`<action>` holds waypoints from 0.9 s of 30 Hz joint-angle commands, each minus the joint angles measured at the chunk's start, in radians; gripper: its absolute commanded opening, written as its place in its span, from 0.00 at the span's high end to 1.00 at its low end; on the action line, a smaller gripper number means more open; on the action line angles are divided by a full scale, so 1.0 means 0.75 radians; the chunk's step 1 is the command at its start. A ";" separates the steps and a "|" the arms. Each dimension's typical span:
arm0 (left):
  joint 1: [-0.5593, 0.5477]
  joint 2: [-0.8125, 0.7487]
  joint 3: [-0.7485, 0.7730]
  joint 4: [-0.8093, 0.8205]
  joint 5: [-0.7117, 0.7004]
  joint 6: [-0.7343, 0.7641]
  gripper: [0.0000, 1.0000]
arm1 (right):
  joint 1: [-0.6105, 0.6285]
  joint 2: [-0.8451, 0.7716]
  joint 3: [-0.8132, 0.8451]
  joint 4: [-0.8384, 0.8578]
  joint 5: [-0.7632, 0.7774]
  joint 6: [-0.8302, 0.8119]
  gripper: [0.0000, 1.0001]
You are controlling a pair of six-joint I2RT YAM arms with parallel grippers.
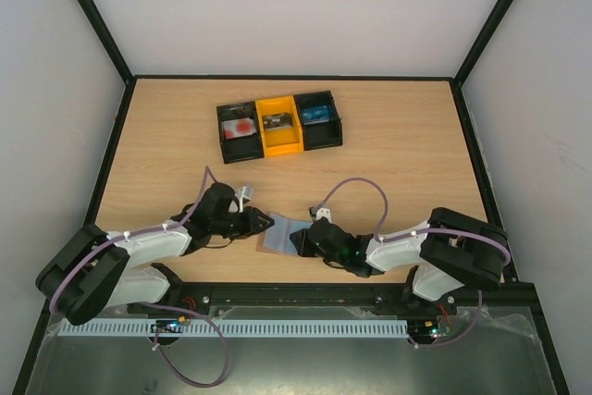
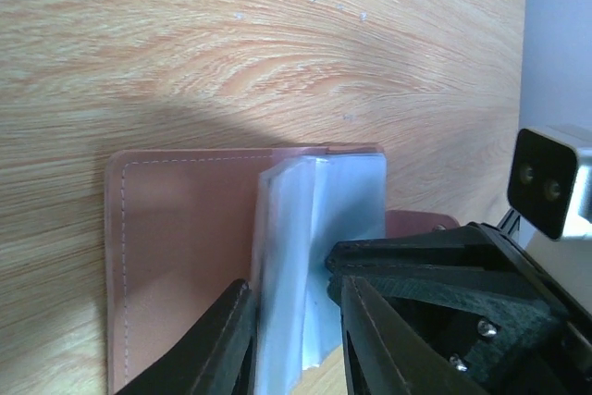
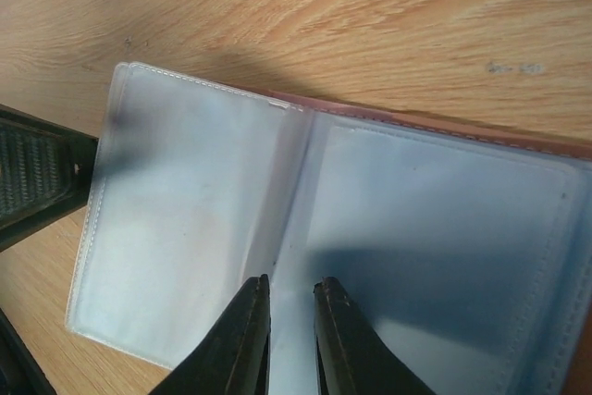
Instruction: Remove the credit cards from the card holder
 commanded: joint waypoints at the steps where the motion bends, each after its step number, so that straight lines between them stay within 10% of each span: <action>1: -0.010 -0.068 0.031 -0.055 -0.011 0.002 0.71 | 0.005 0.050 -0.044 -0.033 0.025 0.004 0.85; 27: -0.121 -0.044 0.026 0.083 0.012 -0.097 0.75 | 0.005 -0.027 -0.073 0.018 0.049 -0.006 0.88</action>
